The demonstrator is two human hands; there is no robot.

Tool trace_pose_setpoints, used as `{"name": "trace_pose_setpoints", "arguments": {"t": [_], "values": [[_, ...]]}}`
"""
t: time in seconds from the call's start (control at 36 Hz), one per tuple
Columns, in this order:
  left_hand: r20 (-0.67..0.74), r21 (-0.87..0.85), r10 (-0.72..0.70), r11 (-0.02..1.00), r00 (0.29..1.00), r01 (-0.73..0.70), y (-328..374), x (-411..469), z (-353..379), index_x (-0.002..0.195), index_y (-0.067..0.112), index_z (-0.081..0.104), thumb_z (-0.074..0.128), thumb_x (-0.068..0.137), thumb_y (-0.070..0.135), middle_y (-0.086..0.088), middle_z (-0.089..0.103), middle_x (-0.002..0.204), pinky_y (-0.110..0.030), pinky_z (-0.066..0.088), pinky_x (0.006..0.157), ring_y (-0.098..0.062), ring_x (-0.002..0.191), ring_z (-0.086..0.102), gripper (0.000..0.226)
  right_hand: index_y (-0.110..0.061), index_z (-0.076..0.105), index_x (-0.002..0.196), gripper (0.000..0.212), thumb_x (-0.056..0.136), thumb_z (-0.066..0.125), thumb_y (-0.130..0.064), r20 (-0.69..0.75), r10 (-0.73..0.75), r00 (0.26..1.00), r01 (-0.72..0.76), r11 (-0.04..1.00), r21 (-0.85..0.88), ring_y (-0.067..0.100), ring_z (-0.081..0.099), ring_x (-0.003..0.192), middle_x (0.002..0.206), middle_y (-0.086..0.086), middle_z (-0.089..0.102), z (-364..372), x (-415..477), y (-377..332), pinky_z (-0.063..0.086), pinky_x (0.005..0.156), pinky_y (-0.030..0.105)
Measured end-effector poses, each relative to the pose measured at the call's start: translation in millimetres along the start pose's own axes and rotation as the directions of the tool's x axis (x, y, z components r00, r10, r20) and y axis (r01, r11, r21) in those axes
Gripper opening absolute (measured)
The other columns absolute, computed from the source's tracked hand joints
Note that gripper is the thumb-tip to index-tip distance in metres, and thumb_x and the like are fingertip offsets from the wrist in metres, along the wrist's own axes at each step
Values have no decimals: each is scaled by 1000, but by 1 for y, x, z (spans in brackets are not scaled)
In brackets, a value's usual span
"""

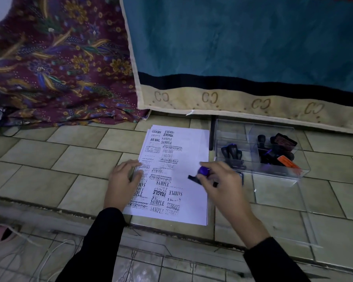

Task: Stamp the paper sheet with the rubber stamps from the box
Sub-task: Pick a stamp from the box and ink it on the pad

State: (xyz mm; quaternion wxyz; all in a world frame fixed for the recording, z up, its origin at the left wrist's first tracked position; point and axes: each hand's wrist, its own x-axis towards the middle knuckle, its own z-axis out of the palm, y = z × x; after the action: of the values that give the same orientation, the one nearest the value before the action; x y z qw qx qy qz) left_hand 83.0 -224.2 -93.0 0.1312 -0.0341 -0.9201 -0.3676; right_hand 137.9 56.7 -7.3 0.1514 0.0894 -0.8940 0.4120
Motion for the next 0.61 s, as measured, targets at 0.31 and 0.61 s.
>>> {"name": "trace_pose_setpoints", "arguments": {"t": [0.31,0.61], "values": [[-7,-28,-4,1000,1000,3,-3,0,2,111,17,69,62,91,25,6,65,118,-41,43,104,-18,114,56,23,-12,67,105,28,77,73,-7,-43,22,999,-29,987,-157,6,56,63,88,-5,59,-36,-33,31,43,67,7],[3,-11,-16,1000,1000,16,-1,-1,1,111,17,69,56,88,34,6,65,120,-45,43,103,-19,114,56,31,-7,68,105,29,77,73,-5,15,-60,998,61,962,-267,12,59,80,94,1,63,-27,-43,35,49,76,21]]}}
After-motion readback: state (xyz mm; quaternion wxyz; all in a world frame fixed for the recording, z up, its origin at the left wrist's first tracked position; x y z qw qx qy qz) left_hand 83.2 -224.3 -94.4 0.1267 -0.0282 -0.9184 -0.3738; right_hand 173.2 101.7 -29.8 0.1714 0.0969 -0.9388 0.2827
